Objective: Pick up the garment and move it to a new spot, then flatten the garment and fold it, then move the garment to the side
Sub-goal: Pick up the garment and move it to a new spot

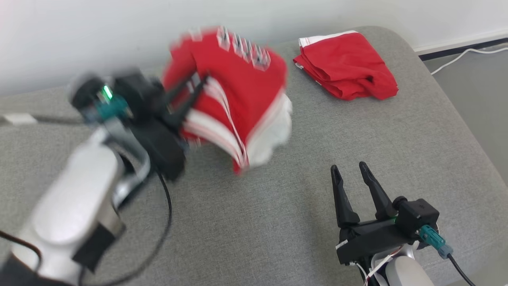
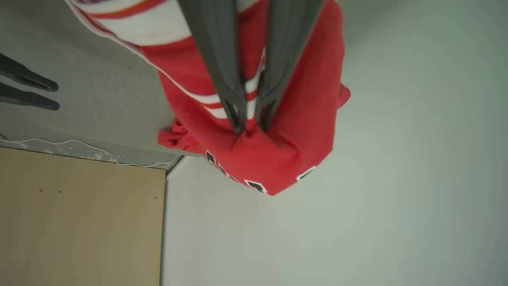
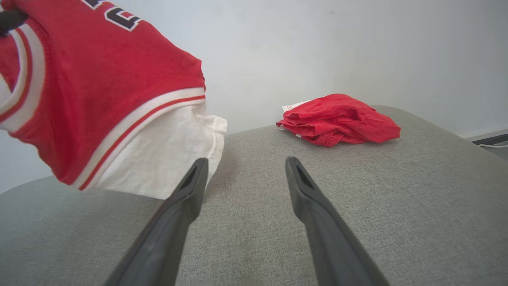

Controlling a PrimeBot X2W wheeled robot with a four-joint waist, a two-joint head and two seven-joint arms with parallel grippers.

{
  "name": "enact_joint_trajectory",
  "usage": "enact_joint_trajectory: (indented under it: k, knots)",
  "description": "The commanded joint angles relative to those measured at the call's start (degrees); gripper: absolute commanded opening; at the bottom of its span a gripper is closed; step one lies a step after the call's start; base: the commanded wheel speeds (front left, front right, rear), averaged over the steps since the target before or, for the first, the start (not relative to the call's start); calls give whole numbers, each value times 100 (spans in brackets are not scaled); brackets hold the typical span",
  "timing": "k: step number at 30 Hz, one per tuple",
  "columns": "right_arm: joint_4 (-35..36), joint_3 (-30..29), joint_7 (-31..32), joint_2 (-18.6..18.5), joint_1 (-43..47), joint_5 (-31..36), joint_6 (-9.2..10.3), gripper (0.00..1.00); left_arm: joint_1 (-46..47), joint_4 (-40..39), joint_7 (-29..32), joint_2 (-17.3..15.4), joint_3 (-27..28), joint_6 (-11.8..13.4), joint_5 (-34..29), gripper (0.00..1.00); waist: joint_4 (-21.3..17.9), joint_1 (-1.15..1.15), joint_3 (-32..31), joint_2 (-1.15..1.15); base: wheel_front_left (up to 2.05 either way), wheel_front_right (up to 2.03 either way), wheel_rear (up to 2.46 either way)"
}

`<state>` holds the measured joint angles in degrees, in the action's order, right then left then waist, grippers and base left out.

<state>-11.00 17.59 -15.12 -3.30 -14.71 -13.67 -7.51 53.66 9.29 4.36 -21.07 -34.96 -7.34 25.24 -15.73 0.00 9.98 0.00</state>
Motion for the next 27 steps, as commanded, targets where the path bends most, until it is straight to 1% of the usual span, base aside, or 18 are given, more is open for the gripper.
enact_joint_trajectory:
  k: [1,4,7,9,13,15,19,22,23,24,25,27]
  knots:
    - [6,-5,1,24,47,-24,4,100,-283,32,-38,-2,-61,35,57,0,-10,0,-12,0,0,0,0]
    - [-5,-15,1,31,92,-17,4,100,-628,210,-145,-62,-176,68,25,0,-4,0,-29,0,0,0,0]
    - [-17,-28,1,34,88,-13,4,100,-942,468,-294,-116,-185,64,173,0,35,0,-46,0,0,0,0]
    - [-32,2,1,38,74,-1,4,100,-1027,693,-405,-260,-229,47,142,0,68,0,-34,0,0,0,0]
    - [-56,18,1,37,13,10,4,100,-1067,1191,-660,-368,-267,14,221,0,134,0,21,0,0,0,0]
    - [-61,39,1,38,-21,15,4,100,-933,1445,-865,-505,-303,11,22,0,152,0,54,0,0,0,0]
    - [-69,78,1,36,-67,11,4,100,-820,1967,-1284,-482,-359,21,-140,0,178,0,104,0,0,0,0]
    - [-80,77,1,3,-73,-26,4,100,-805,2321,-1520,-360,-391,16,-117,0,212,0,125,0,0,0,0]
    - [-84,67,1,-7,-68,-32,4,100,-779,2418,-1593,-338,-403,25,-158,34,232,0,131,0,0,0,0]
    - [-84,49,1,-19,-63,-34,4,100,-752,2511,-1652,-302,-418,54,-206,77,262,0,136,0,0,0,0]
    - [-90,44,1,-27,-65,-39,4,100,-752,2594,-1709,-257,-417,91,-212,100,287,0,136,0,0,0,0]
    - [-95,39,1,-27,-66,-30,4,100,-760,2651,-1765,-202,-404,115,-197,100,320,0,133,0,0,0,0]
